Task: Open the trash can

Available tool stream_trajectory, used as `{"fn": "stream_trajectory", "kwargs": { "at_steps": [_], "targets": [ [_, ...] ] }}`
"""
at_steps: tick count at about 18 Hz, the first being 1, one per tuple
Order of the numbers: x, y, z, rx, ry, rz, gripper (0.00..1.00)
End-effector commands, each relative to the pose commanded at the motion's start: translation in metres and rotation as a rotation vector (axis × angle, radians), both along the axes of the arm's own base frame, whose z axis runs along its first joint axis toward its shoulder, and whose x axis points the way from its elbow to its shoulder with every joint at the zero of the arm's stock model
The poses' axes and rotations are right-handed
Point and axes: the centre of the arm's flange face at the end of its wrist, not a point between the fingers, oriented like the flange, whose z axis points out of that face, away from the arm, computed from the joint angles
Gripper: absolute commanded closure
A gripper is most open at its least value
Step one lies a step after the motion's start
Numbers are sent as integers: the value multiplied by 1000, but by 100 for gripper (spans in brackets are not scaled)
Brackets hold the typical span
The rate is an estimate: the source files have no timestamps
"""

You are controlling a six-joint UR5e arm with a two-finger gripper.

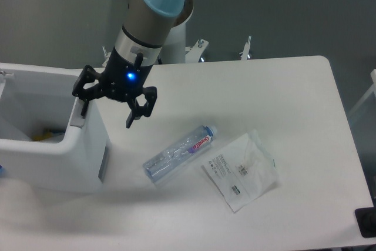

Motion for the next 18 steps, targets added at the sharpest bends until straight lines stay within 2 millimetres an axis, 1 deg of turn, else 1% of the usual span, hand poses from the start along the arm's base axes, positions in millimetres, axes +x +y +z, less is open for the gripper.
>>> {"fn": "stream_trajectory", "kwargs": {
  "at_steps": [2, 5, 11, 18],
  "targets": [
    [-3, 0, 5, 14, 13, 2, 0],
    [-11, -2, 5, 21, 27, 10, 0],
    [-65, -31, 1, -20, 92, 95, 0],
    [-130, -82, -15, -153, 261, 104, 0]
  ]
}}
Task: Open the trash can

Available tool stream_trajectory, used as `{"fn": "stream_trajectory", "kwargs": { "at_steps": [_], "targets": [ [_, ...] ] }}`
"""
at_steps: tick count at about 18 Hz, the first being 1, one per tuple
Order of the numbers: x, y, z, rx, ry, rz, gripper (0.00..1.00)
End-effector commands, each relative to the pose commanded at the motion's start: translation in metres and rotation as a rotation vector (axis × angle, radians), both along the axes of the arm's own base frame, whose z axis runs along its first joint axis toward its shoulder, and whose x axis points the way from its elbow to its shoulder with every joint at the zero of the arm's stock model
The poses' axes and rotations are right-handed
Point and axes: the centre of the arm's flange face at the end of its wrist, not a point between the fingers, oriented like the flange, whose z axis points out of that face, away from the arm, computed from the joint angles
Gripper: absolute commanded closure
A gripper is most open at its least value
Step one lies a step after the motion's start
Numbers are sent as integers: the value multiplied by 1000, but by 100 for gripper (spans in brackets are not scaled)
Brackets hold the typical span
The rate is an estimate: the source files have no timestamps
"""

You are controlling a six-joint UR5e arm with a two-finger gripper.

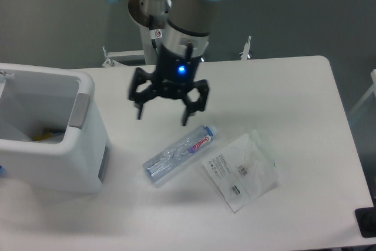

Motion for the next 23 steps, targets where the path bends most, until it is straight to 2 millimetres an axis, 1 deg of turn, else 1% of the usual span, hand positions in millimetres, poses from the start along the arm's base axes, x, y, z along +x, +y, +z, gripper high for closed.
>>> {"fn": "stream_trajectory", "kwargs": {
  "at_steps": [2, 5, 7, 8, 9, 11, 12, 13, 14, 16, 17, 19, 21, 23],
  "targets": [
    [-22, -16, -5, -17, 28, -21, 0],
    [-55, -26, -31, -46, 37, -84, 0],
    [-86, -41, -54, -79, 56, -132, 0],
    [-102, -53, -61, -108, 85, -146, 0],
    [-114, -65, -64, -133, 109, -153, 0],
    [-133, -79, -68, -149, 142, -194, 0],
    [-139, -84, -72, -155, 153, -232, 0],
    [-146, -87, -82, -167, 161, -290, 0],
    [-150, -89, -91, -178, 169, -351, 0],
    [-156, -99, -101, -219, 193, -447, 0],
    [-161, -102, -110, -242, 198, -498, 0],
    [-166, -102, -118, -264, 197, -524, 0],
    [-172, -103, -120, -284, 204, -522, 0],
    [-172, -104, -123, -300, 201, -521, 0]
  ]
}}
